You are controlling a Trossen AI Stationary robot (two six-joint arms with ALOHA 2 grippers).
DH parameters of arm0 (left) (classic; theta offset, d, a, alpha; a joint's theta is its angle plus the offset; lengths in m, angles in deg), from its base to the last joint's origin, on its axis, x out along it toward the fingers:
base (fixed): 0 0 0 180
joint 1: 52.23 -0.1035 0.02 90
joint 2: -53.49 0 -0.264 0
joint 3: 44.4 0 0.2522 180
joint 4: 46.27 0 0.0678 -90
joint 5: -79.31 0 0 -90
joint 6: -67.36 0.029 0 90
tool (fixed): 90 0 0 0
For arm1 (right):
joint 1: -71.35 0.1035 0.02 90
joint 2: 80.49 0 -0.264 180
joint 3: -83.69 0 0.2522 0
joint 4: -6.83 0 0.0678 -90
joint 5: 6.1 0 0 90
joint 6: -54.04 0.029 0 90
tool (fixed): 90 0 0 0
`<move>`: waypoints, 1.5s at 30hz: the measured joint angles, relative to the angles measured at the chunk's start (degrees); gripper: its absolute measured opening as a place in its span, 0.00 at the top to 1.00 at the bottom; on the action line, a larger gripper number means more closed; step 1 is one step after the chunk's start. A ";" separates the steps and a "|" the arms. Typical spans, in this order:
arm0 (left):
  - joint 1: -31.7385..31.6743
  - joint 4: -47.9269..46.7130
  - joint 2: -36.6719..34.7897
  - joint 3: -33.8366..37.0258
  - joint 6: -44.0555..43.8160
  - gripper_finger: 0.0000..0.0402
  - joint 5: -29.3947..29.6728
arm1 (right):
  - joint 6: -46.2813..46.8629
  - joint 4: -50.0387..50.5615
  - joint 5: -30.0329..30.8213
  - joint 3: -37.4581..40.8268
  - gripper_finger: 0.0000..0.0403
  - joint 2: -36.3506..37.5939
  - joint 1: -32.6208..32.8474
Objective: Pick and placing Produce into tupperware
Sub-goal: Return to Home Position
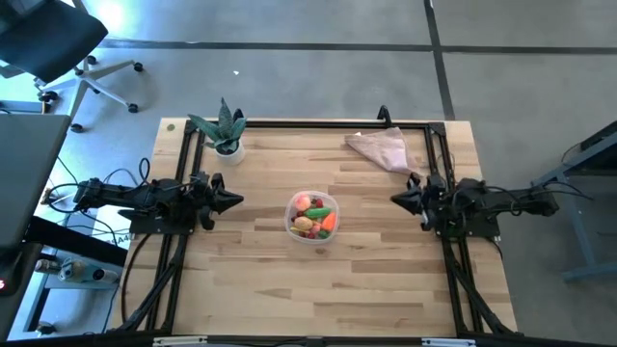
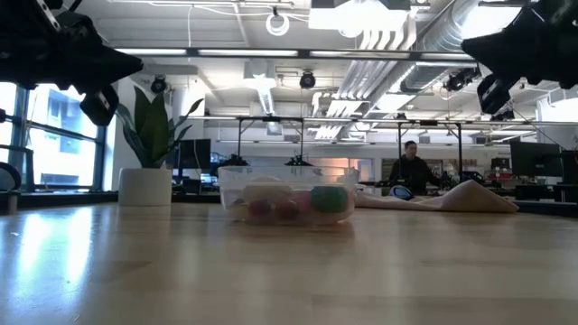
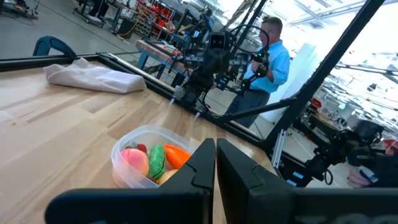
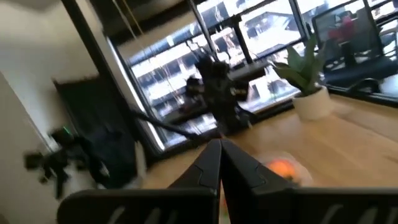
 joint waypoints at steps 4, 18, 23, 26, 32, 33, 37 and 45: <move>-0.01 0.00 0.00 0.00 0.01 0.99 0.02 | -8.43 7.38 0.97 0.02 1.00 0.00 0.00; 0.01 0.02 0.00 -0.02 0.02 0.99 0.02 | -19.43 9.31 2.68 -0.20 1.00 -0.85 -0.04; 0.00 0.02 0.00 -0.02 0.00 0.99 0.03 | -19.42 9.34 2.68 -0.20 1.00 -0.85 -0.04; -0.01 0.02 0.00 -0.02 0.01 0.99 0.03 | -19.43 9.36 2.68 -0.20 1.00 -0.85 -0.04; -0.01 0.02 0.00 -0.02 0.00 0.99 0.04 | -19.44 9.39 2.68 -0.22 1.00 -0.85 -0.04; -0.01 0.02 0.00 -0.02 0.00 0.99 0.04 | -19.43 9.41 2.68 -0.22 1.00 -0.85 -0.04; -0.01 0.01 0.00 -0.01 0.01 0.99 0.04 | -19.44 9.41 2.68 -0.22 1.00 -0.85 -0.04; 0.00 0.01 0.00 -0.02 0.01 0.99 0.04 | -19.43 9.43 2.68 -0.22 1.00 -0.85 -0.04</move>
